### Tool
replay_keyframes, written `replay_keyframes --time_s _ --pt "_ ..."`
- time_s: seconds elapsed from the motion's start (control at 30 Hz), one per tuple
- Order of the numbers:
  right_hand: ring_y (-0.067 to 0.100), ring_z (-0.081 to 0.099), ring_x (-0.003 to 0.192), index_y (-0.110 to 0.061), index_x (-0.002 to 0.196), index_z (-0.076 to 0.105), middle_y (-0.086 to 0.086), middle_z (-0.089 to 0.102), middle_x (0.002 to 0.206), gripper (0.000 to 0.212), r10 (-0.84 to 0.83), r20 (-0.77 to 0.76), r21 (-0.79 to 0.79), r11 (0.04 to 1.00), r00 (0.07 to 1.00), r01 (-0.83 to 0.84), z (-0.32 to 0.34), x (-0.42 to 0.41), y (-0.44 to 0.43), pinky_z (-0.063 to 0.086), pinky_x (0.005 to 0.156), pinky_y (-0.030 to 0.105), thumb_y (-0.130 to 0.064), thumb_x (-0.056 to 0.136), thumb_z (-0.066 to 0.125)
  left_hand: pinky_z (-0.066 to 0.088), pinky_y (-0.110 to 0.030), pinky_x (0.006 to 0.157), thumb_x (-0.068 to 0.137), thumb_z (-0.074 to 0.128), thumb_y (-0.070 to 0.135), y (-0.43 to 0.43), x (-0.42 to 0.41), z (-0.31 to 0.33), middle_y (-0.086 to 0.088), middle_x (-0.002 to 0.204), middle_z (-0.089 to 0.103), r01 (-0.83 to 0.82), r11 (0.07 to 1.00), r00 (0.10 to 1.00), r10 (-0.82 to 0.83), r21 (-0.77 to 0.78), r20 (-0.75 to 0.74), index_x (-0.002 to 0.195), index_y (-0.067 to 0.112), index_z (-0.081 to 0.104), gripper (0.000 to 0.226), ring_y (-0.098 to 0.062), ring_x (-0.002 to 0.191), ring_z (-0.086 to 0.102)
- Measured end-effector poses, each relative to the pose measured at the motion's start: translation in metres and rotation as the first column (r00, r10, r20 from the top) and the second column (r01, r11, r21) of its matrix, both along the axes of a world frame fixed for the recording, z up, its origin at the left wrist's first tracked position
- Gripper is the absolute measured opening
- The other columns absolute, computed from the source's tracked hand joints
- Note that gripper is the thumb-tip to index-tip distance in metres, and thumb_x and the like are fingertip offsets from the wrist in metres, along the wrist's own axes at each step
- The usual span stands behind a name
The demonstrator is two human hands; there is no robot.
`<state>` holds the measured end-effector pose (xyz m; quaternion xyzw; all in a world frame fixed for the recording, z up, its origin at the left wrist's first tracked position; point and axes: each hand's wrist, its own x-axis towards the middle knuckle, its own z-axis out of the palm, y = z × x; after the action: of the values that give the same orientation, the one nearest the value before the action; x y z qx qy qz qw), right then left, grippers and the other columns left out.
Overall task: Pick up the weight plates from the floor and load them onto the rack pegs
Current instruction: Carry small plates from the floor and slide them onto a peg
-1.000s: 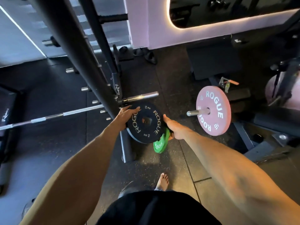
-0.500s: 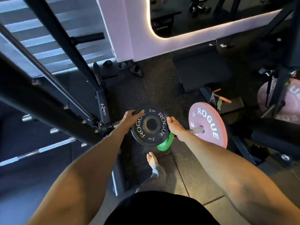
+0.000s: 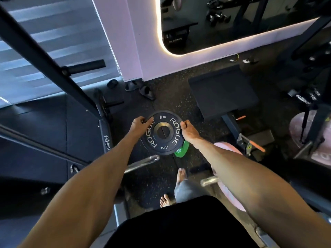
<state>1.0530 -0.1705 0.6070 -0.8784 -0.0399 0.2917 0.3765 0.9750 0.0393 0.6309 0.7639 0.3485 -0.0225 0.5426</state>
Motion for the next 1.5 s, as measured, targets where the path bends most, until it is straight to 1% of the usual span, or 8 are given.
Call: replay_keyframes --time_s 0.13,0.37,0.5,0.63,0.73,0.97,1.33,1.5 --pt "0.037 0.059 0.111 -0.011 0.113 0.046 0.020 0.060 0.119 0.037 0.028 -0.020 0.000 1.000 0.999 -0.028 -0.007 0.057 0.035 0.040 0.082 0.040 -0.042 0.107 0.027 0.056 -0.046 0.087 0.086 0.067 0.047 0.030 0.049 -0.008 -0.011 0.105 0.071 -0.022 1.000 1.000 0.022 0.015 -0.009 0.107 0.009 0.067 0.043 -0.027 0.098 0.068" --pt "0.038 0.060 0.105 -0.009 0.119 0.047 0.021 0.061 0.115 0.036 0.116 -0.036 0.040 0.993 0.993 -0.115 -0.019 0.177 0.112 0.039 0.077 0.040 -0.037 0.107 0.027 0.053 -0.039 0.076 0.088 0.065 0.045 0.093 0.147 -0.014 -0.009 0.086 0.067 -0.102 0.994 0.994 0.104 0.039 -0.036 0.085 0.011 0.060 0.035 -0.025 0.085 0.065" --pt "0.037 0.060 0.102 -0.009 0.125 0.045 0.020 0.060 0.113 0.038 0.196 -0.054 0.055 0.980 0.979 -0.193 -0.014 0.238 0.149 0.037 0.075 0.038 -0.037 0.107 0.027 0.054 -0.035 0.075 0.088 0.067 0.043 0.119 0.194 -0.005 -0.009 0.092 0.070 -0.195 0.980 0.979 0.197 0.041 -0.050 0.101 0.007 0.065 0.039 -0.024 0.087 0.067" --pt "0.040 0.058 0.107 -0.011 0.118 0.045 0.023 0.060 0.118 0.033 0.282 -0.042 0.065 0.958 0.959 -0.279 -0.012 0.292 0.186 0.037 0.080 0.042 -0.037 0.107 0.027 0.054 -0.032 0.074 0.086 0.070 0.042 0.140 0.228 -0.001 -0.010 0.098 0.072 -0.314 0.949 0.949 0.314 0.015 -0.030 0.097 0.010 0.065 0.034 -0.022 0.089 0.068" --pt "0.043 0.056 0.114 -0.009 0.124 0.043 0.025 0.058 0.125 0.039 0.373 -0.023 0.055 0.927 0.928 -0.371 -0.013 0.322 0.216 0.037 0.082 0.042 -0.040 0.107 0.027 0.059 -0.039 0.080 0.077 0.078 0.045 0.157 0.242 -0.001 -0.008 0.099 0.072 -0.376 0.926 0.926 0.375 -0.010 -0.048 0.098 0.011 0.065 0.042 -0.023 0.091 0.070" --pt "0.042 0.041 0.137 -0.015 0.155 0.026 0.022 0.042 0.151 0.056 0.532 -0.023 -0.005 0.846 0.846 -0.533 -0.024 0.381 0.295 0.033 0.111 0.044 -0.044 0.106 0.027 0.058 -0.047 0.083 0.069 0.084 0.042 0.208 0.274 -0.010 -0.011 0.105 0.070 -0.444 0.895 0.889 0.447 0.054 -0.097 0.109 0.011 0.060 0.056 -0.028 0.094 0.069" --pt "0.043 0.051 0.127 -0.015 0.140 0.038 0.023 0.054 0.139 0.045 0.705 -0.019 -0.029 0.709 0.709 -0.705 -0.025 0.449 0.424 0.038 0.102 0.044 -0.042 0.106 0.028 0.058 -0.040 0.080 0.078 0.080 0.034 0.292 0.326 -0.013 -0.009 0.103 0.070 -0.630 0.776 0.771 0.629 0.033 -0.102 0.113 0.008 0.061 0.048 -0.025 0.089 0.068" --pt "0.044 0.054 0.121 -0.015 0.128 0.043 0.023 0.060 0.129 0.037 0.767 -0.009 -0.015 0.641 0.641 -0.767 -0.023 0.464 0.468 0.039 0.093 0.042 -0.042 0.106 0.028 0.059 -0.046 0.082 0.069 0.083 0.044 0.321 0.330 -0.019 -0.007 0.105 0.072 -0.708 0.704 0.696 0.709 0.057 -0.115 0.115 0.014 0.063 0.058 -0.024 0.090 0.070"
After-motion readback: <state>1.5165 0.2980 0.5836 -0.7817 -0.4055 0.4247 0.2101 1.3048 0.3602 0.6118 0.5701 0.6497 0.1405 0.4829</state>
